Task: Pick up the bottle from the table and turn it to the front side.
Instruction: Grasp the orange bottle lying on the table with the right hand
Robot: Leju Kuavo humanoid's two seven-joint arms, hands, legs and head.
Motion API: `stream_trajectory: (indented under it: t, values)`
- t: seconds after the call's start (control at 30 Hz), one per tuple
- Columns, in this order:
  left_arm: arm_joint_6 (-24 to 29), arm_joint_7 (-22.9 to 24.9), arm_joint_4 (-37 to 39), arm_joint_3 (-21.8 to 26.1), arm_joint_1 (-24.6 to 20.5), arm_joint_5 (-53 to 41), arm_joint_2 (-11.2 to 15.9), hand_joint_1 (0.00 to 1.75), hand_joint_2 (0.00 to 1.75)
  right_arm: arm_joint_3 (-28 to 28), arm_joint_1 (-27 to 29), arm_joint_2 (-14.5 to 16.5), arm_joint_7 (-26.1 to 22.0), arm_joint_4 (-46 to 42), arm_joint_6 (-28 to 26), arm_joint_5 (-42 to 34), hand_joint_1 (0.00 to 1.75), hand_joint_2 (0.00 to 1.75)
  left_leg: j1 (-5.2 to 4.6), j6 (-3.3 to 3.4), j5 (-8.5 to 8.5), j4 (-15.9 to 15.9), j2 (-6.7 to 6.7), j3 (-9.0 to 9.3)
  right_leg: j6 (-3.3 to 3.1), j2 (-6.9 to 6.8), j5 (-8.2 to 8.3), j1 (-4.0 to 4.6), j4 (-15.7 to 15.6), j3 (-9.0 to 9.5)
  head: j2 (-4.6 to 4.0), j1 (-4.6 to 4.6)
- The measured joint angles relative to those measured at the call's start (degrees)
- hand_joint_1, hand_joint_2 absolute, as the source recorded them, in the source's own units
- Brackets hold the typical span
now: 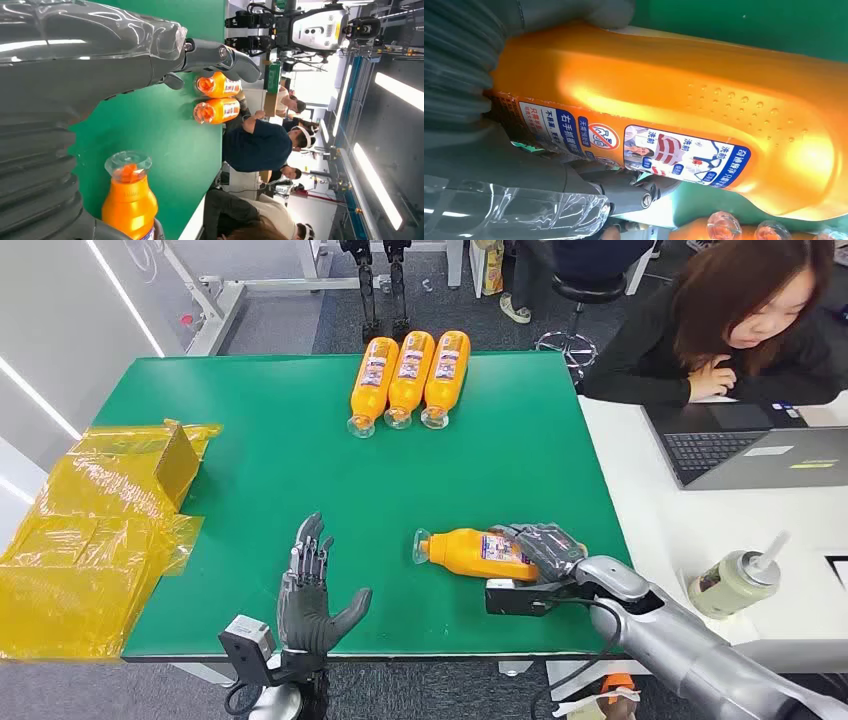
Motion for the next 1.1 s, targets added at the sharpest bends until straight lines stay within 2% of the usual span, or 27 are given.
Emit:
stream_trajectory:
  t: [0.2, 0.33, 0.43, 0.6, 0.77, 0.93, 1.1]
  values:
    - [0.31, 0.0, 0.0, 0.0, 0.01, -0.23, -0.01, 0.0, 1.75, -1.23, 1.37, -0.42, -0.4, -1.74, -1.75, 1.08, 1.75, 1.75, 0.0, 0.0, 0.0, 0.0, -0.03, -0.04, 0.0, -0.02, 0.0, 0.0, 0.0, -0.02, 0.0, -0.02]
    - [2.27, -0.01, 0.0, 0.05, 0.11, -1.1, -0.02, 0.0, 1.75, -5.62, 6.19, -0.23, -1.21, -7.23, -7.73, 5.8, 1.75, 1.75, 0.0, 0.0, 0.01, 0.0, -0.15, -0.33, 0.01, -0.13, -0.01, 0.0, 0.05, -0.21, 0.0, -0.01]
    - [2.84, 0.01, 0.0, 0.09, 0.13, -1.8, -0.04, 0.0, 1.75, -9.61, 9.3, 0.56, -0.54, -12.94, -9.32, 9.05, 1.75, 1.75, 0.0, -0.01, 0.01, 0.0, -0.14, -0.47, 0.0, -0.1, -0.01, -0.01, 0.06, -0.42, 0.0, -0.02]
    - [4.24, 0.14, 0.58, 0.25, -0.63, -4.55, -0.07, 0.0, 1.75, -15.24, 13.94, 2.79, -0.11, -21.65, -9.17, 13.79, 1.75, 1.75, 0.01, -0.01, 0.01, -0.04, -0.25, -0.55, -0.03, -0.2, -0.11, -0.01, 0.06, -0.49, 0.0, -0.02]
    - [6.52, 0.01, 3.97, 1.73, -3.48, -6.22, -0.13, 0.0, 1.75, -17.1, 16.02, 6.12, -1.7, -23.39, -9.09, 15.65, 1.75, 1.75, 0.01, -0.01, 0.01, -0.06, -0.21, -0.6, -0.08, -0.19, -0.14, 0.0, 0.07, -0.54, 0.0, -0.02]
    - [4.54, 0.01, 6.85, 4.03, -5.65, -6.31, -0.16, 0.0, 1.75, -17.3, 16.13, 8.99, -2.05, -22.74, -9.09, 15.8, 1.75, 1.75, 0.0, -0.02, 0.02, -0.05, -0.2, -0.6, -0.08, -0.19, -0.14, 0.0, 0.08, -0.55, 0.0, -0.02]
    - [1.53, 0.01, 7.64, 5.54, -6.02, -6.08, -0.34, 0.0, 1.75, -17.63, 16.14, 10.44, -2.43, -21.76, -9.1, 16.24, 1.75, 1.75, 0.0, -0.02, 0.01, -0.05, -0.21, -0.65, -0.07, -0.19, -0.14, -0.01, 0.07, -0.58, 0.0, -0.01]
